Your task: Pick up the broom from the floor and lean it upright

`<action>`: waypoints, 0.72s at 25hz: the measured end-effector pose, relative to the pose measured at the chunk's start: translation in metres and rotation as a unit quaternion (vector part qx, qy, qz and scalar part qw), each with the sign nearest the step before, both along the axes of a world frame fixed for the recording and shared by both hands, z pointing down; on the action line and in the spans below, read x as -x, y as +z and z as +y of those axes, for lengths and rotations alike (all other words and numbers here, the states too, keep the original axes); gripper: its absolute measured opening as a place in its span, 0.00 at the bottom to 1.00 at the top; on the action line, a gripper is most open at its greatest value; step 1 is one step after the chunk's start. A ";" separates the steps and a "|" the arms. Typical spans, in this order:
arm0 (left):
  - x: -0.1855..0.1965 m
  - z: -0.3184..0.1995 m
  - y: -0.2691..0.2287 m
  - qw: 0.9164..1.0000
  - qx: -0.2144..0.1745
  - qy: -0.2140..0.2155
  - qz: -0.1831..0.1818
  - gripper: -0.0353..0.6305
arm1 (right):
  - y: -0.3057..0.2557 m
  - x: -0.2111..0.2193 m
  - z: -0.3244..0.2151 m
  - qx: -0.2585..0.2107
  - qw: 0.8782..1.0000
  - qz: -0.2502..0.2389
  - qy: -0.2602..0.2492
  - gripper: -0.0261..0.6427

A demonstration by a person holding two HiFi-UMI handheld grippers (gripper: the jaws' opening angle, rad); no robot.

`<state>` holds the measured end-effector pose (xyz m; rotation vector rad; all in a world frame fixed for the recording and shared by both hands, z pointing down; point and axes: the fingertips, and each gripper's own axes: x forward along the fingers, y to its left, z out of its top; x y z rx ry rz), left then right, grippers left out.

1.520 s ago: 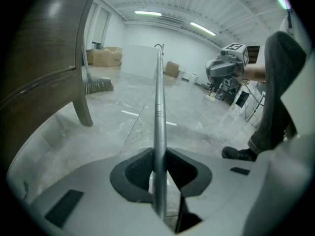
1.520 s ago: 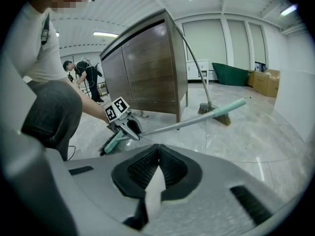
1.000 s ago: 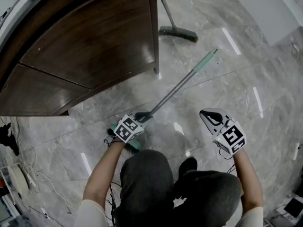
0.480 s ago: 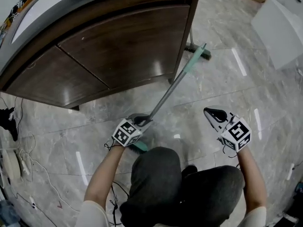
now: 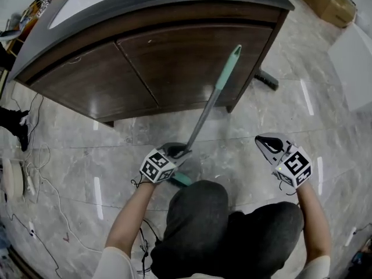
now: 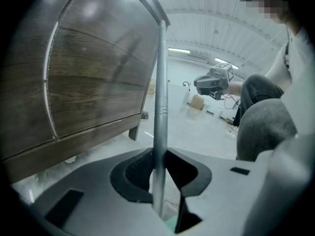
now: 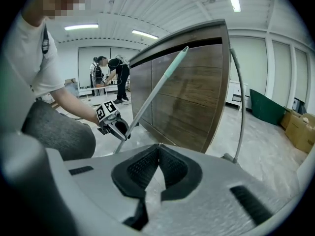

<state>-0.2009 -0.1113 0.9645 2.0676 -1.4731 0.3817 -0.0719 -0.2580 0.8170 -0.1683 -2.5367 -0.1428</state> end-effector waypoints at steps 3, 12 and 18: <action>0.015 0.018 -0.005 1.000 0.000 -0.026 0.005 0.17 | -0.005 0.016 0.011 -0.004 1.000 0.002 -0.028 0.04; 0.062 0.076 -0.013 0.991 -0.003 -0.126 0.041 0.17 | -0.015 0.052 0.034 -0.016 0.997 0.013 -0.078 0.04; 0.086 0.101 -0.007 0.984 -0.001 -0.170 0.049 0.17 | -0.020 0.080 0.049 -0.014 0.995 0.010 -0.103 0.04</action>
